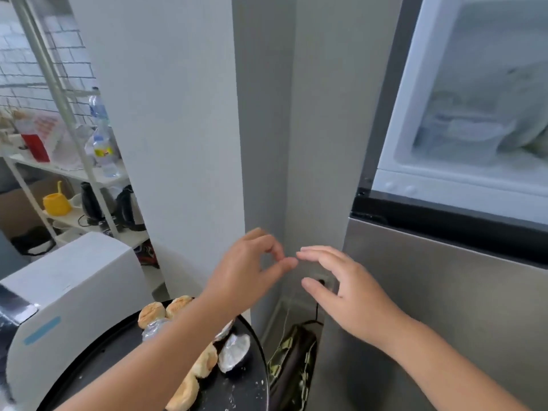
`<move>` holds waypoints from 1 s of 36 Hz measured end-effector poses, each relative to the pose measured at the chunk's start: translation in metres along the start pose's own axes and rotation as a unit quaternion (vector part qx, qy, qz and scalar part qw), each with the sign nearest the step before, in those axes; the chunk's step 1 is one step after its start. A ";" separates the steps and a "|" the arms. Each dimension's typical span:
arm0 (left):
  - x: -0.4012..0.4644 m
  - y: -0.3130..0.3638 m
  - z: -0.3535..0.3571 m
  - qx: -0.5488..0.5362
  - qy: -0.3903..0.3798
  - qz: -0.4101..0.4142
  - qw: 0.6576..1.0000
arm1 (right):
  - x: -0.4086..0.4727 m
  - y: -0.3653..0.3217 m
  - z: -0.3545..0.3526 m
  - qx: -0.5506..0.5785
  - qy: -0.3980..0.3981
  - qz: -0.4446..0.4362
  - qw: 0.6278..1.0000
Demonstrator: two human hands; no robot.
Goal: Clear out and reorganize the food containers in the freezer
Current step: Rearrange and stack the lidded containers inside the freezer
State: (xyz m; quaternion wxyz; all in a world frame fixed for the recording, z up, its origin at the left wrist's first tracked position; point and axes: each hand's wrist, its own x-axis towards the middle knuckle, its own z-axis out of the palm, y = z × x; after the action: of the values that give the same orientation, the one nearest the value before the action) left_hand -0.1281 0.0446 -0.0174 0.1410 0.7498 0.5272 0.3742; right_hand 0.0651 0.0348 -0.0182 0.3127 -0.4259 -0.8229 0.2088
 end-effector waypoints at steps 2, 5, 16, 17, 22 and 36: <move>0.018 0.024 -0.003 -0.006 0.001 0.049 0.999 | -0.005 -0.001 -0.029 -0.030 0.024 -0.013 0.999; 0.044 0.060 -0.003 -0.019 -0.017 0.122 0.992 | -0.012 -0.004 -0.073 -0.058 0.064 -0.017 0.996; 0.126 0.165 0.026 -0.028 -0.097 0.291 0.951 | -0.030 0.018 -0.198 -0.126 0.181 0.038 0.975; 0.134 0.175 0.030 -0.022 -0.099 0.302 0.948 | -0.032 0.022 -0.208 -0.138 0.189 0.042 0.971; 0.173 0.218 0.053 -0.005 -0.099 0.355 0.930 | -0.038 0.044 -0.252 -0.205 0.224 0.067 0.950; 0.265 0.305 0.124 0.054 -0.125 0.387 0.912 | -0.043 0.125 -0.345 -0.306 0.296 0.147 0.893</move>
State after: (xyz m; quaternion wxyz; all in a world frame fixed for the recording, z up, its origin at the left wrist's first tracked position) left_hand 0.2126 0.1813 0.1921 0.0092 0.9421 0.1935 0.2736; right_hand 0.3940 0.0948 0.1385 0.3614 -0.6591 -0.6434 -0.1451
